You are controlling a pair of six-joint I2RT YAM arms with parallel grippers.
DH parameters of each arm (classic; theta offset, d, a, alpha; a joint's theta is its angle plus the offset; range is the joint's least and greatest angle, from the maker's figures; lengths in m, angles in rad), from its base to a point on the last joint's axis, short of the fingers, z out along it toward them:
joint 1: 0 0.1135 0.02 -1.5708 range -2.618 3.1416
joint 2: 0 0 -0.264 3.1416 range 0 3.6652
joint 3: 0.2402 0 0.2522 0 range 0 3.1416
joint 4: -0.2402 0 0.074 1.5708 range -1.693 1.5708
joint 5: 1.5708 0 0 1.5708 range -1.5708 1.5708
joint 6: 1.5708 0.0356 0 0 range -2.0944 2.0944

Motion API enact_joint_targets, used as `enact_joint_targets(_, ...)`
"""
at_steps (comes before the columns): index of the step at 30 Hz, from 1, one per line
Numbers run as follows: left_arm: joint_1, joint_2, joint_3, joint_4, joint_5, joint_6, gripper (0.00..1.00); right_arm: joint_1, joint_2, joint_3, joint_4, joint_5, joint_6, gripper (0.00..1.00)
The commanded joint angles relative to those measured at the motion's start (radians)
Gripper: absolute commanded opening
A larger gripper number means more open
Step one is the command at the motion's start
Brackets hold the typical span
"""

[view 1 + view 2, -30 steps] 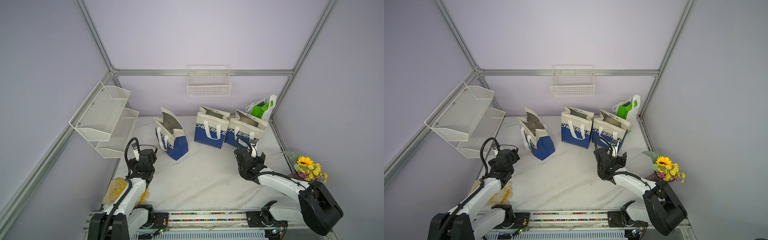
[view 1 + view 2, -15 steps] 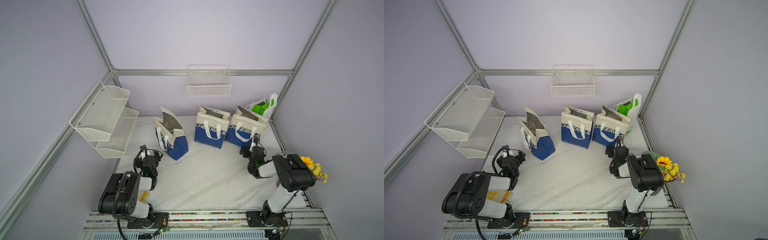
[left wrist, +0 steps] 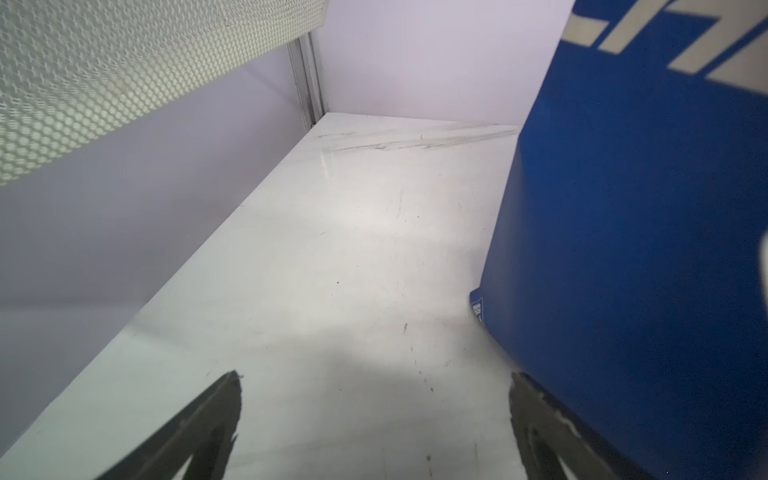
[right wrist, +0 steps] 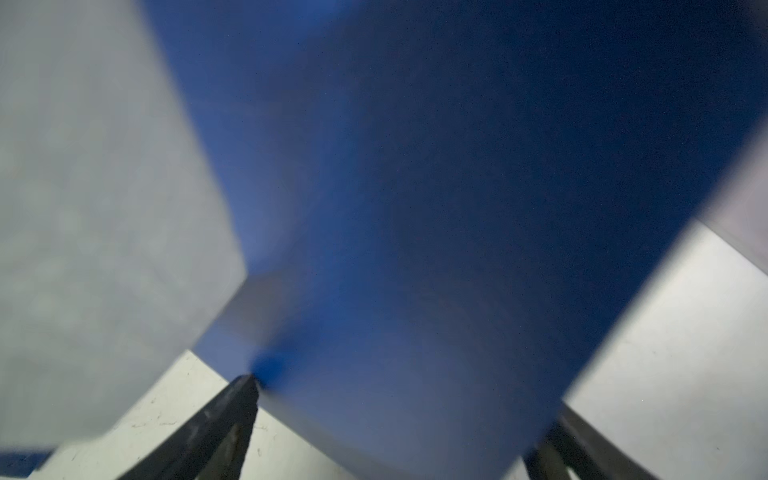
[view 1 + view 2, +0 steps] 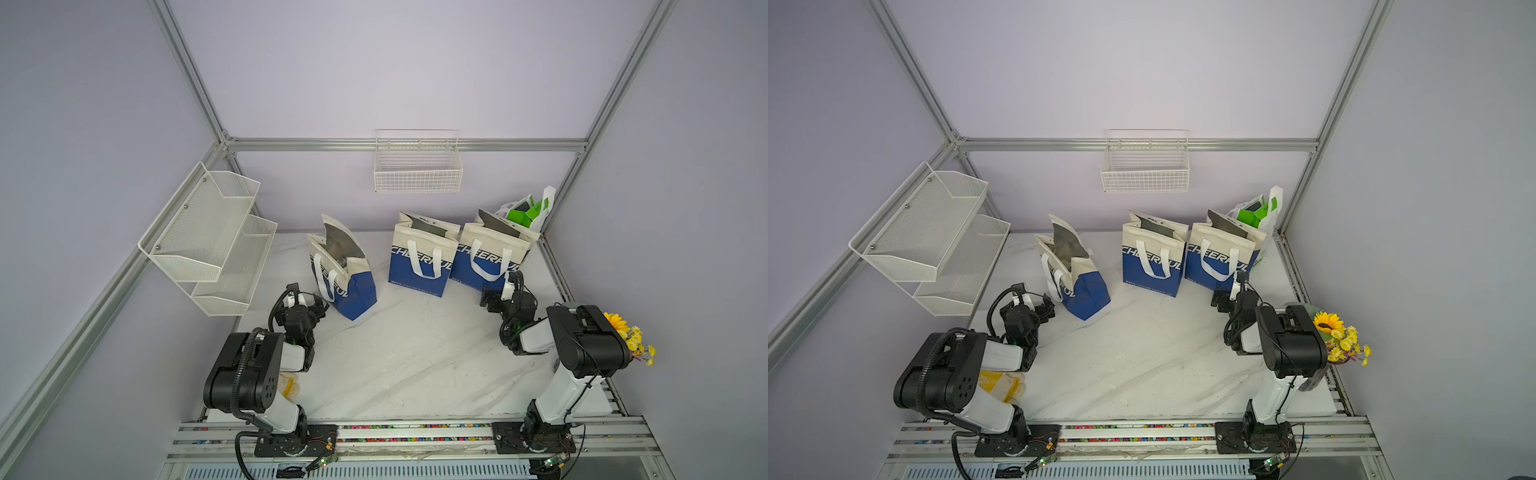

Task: Open the takeout bag
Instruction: Reset both arms

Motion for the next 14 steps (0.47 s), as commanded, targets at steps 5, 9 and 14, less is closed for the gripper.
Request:
enact_joint_targets(5, 0.005, -0.006, 0.034, 0.035, 0.012, 0.013, 1.0, -0.001, -0.009, 0.015, 0.048, -0.01, -0.021, 0.97)
enact_joint_targets(9, 0.004, -0.006, 0.034, 0.035, 0.012, 0.013, 1.0, 0.0, -0.001, 0.032, 0.02, -0.011, -0.021, 0.97)
enact_joint_targets(14, 0.004, -0.006, 0.035, 0.035, 0.011, 0.013, 1.0, 0.0, -0.01, 0.016, 0.044, -0.012, -0.021, 0.97)
